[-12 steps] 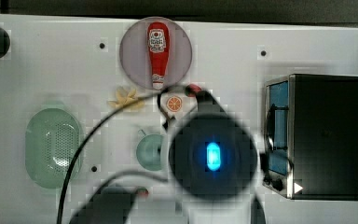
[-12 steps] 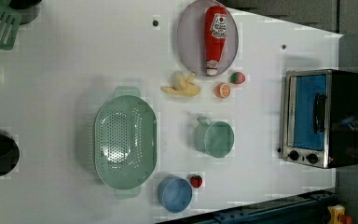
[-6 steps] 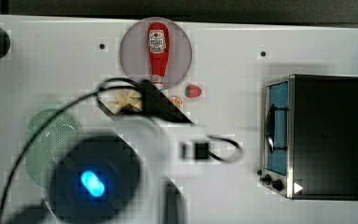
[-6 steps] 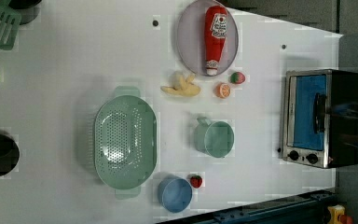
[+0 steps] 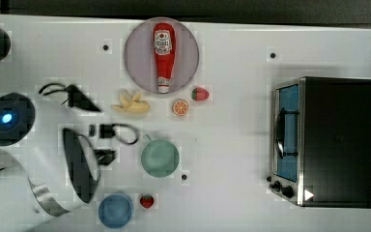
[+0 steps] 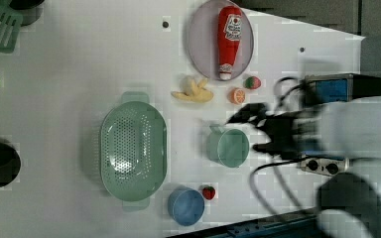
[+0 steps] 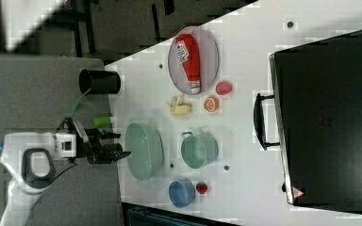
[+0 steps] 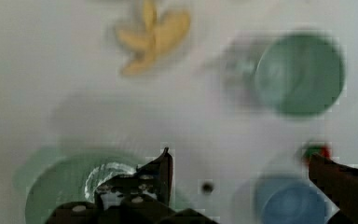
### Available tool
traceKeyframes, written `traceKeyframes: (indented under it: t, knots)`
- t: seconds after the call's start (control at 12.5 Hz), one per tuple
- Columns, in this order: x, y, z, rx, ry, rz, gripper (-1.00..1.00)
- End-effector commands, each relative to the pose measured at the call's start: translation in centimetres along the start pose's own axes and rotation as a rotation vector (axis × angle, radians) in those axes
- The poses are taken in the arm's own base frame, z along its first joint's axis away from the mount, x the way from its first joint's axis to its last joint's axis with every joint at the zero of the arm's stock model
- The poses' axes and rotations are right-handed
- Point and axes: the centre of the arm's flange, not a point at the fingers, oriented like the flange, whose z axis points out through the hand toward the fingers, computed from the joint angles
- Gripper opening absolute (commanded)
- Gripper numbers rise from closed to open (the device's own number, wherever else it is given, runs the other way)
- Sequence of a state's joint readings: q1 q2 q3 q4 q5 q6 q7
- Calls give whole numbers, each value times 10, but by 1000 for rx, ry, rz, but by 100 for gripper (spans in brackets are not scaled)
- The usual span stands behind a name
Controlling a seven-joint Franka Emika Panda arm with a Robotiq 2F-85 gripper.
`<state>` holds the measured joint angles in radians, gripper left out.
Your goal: Drag strainer forwards.
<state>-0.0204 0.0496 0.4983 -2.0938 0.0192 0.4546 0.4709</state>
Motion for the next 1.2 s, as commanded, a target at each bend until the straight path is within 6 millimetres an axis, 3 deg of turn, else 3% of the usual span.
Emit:
traceKeyframes:
  t: [0.08,0.4,0.64,1.2]
  knots:
    - [-26,-25,11,72,-6,283,100]
    - [-47,-59,85,69,-110,516,100]
    - [-59,-80,130,82,-177,654,100]
    - [-74,-119,184,78,-176,681,100]
